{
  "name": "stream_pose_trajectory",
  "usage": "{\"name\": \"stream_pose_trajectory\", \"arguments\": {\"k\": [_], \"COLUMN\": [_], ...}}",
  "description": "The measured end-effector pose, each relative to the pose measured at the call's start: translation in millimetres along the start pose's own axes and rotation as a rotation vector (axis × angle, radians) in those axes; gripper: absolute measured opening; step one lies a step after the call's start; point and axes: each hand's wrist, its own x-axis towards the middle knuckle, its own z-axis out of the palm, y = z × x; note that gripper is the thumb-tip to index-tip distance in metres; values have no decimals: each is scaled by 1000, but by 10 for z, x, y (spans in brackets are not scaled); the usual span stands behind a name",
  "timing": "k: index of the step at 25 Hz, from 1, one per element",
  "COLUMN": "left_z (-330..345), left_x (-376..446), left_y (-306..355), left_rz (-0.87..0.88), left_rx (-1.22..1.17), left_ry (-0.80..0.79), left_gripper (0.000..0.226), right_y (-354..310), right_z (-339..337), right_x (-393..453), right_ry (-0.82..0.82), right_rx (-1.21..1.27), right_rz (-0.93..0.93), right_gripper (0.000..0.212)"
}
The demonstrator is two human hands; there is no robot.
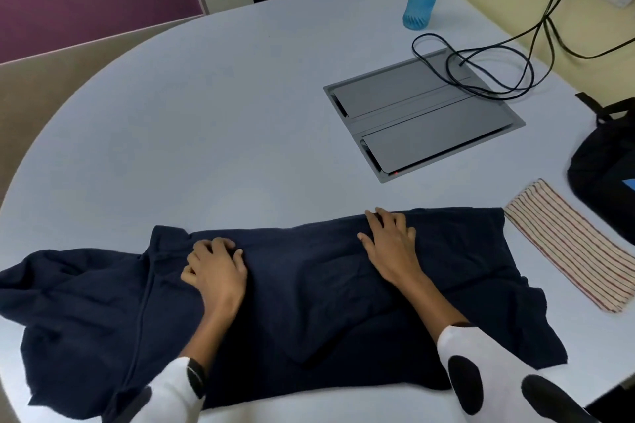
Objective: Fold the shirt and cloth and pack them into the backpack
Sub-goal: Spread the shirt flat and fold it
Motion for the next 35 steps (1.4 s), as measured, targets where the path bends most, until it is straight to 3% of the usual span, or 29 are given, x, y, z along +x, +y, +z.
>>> {"name": "stream_pose_trajectory", "arguments": {"k": [2,4,5,7,10,13,19,23,25,27,28,30,32,35], "left_z": [76,220,306,442,512,459,384,363,341,322,315,296,322,428], "left_x": [-211,-508,-621,-704,-645,-587,-558,-549,-558,-563,-572,-654,-855,-1208], "left_y": [181,269,242,101,-87,-133,-244,-216,-186,-142,-100,57,245,419], "left_rz": [291,614,699,677,569,544,577,580,557,526,491,391,331,558], "left_rx": [-120,-96,11,201,273,292,340,344,332,334,330,305,218,156], "left_ry": [110,-29,-121,-254,-335,-390,-454,-467,-485,-513,-519,-508,-424,-286], "left_gripper": [33,58,77,111,131,133,142,146,148,150,148,134,115,92], "right_y": [-82,-252,-362,-548,-473,-112,908,1137,1127,1222,1344,1680,2013,2235], "right_z": [57,151,225,394,514,430,110,10,-35,-245,-362,-539,-595,-540], "right_x": [-54,-175,-257,-419,-388,-325,-286,-232,-205,-313,-417,-695,-967,-1202], "right_ry": [151,254,217,90,41,12,43,-17,-42,-8,71,209,148,-43], "right_rx": [27,94,102,24,-93,-155,-170,-109,59,514,689,702,575,541], "right_rz": [-22,-183,-319,-522,-477,-295,79,73,34,46,56,92,159,211], "right_gripper": [53,56,59,65,77,90,94,92,82,54,38,26,26,38]}}
